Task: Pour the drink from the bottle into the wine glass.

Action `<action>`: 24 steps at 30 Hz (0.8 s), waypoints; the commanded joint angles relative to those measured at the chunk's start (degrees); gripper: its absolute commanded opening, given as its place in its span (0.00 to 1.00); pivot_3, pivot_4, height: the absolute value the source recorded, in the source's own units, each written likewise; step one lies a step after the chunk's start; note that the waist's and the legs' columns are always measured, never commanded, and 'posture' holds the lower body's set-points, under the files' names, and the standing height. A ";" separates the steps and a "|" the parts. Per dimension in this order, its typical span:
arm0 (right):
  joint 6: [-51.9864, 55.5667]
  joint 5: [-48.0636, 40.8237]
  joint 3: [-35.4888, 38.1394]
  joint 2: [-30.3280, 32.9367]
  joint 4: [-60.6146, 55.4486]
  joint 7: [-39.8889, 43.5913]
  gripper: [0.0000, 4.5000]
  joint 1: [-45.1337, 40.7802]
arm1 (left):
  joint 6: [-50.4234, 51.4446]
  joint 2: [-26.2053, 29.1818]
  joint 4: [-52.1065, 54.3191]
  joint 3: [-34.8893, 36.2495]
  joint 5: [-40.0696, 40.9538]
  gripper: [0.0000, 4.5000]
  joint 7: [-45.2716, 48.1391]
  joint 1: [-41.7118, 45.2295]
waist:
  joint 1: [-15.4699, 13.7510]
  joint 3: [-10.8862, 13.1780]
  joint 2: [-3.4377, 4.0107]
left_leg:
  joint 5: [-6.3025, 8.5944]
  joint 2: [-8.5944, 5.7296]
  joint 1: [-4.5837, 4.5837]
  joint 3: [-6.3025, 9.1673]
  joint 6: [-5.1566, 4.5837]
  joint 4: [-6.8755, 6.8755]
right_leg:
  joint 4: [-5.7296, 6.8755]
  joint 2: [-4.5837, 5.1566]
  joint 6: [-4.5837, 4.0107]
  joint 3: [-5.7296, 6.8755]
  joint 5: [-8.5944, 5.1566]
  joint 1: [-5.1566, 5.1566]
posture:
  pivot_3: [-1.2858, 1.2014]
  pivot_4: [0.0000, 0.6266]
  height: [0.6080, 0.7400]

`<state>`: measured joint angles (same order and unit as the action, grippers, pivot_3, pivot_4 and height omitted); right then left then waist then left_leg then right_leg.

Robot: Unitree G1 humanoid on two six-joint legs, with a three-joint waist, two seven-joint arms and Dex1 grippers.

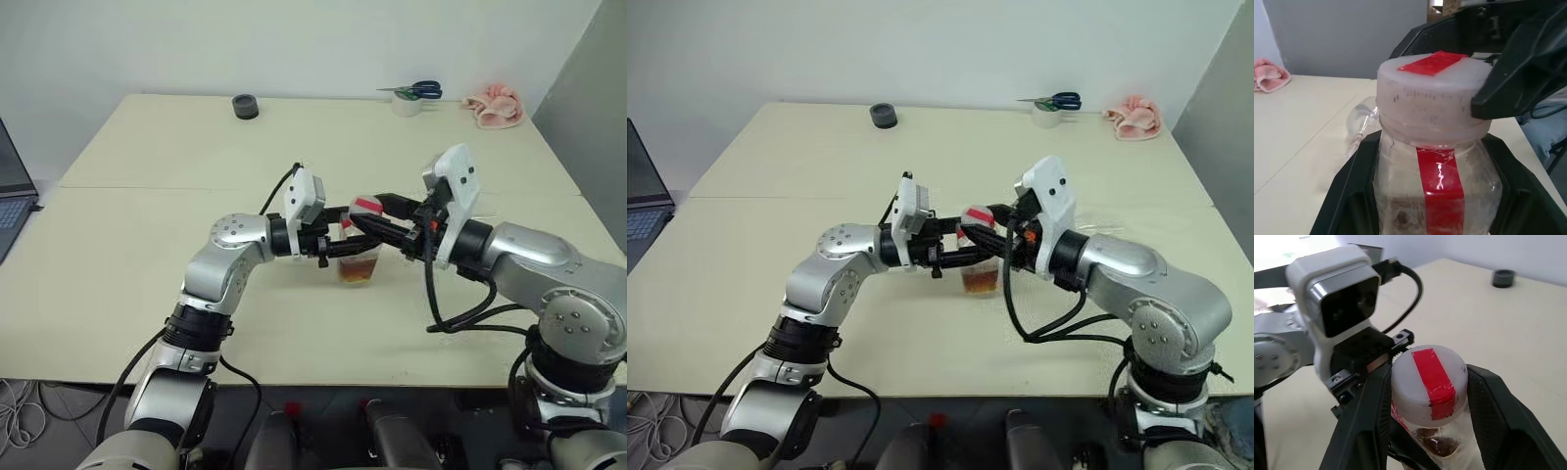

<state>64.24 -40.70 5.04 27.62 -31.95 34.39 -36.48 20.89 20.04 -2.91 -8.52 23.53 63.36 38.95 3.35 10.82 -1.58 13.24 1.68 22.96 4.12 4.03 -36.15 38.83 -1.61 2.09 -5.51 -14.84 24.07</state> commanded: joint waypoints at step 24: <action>-33.35 12.27 -6.04 10.21 30.22 33.29 1.00 -12.76 | 0.58 -0.60 3.11 0.39 0.48 0.48 -1.31 0.49 | 0.80 0.04 0.03 | -0.01 -0.01 -0.03 0.01 -0.01 0.00 | 0.13 0.04 -0.01 0.01 0.00 0.02 | 0.52 0.24 1.00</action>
<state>30.14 -28.21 -3.89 37.15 2.16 71.17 -49.45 23.08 19.82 -0.67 -8.74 22.89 61.69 37.95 4.16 10.87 -1.55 13.24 1.67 22.93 4.13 4.02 -36.15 38.96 -1.56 2.08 -5.50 -14.84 24.09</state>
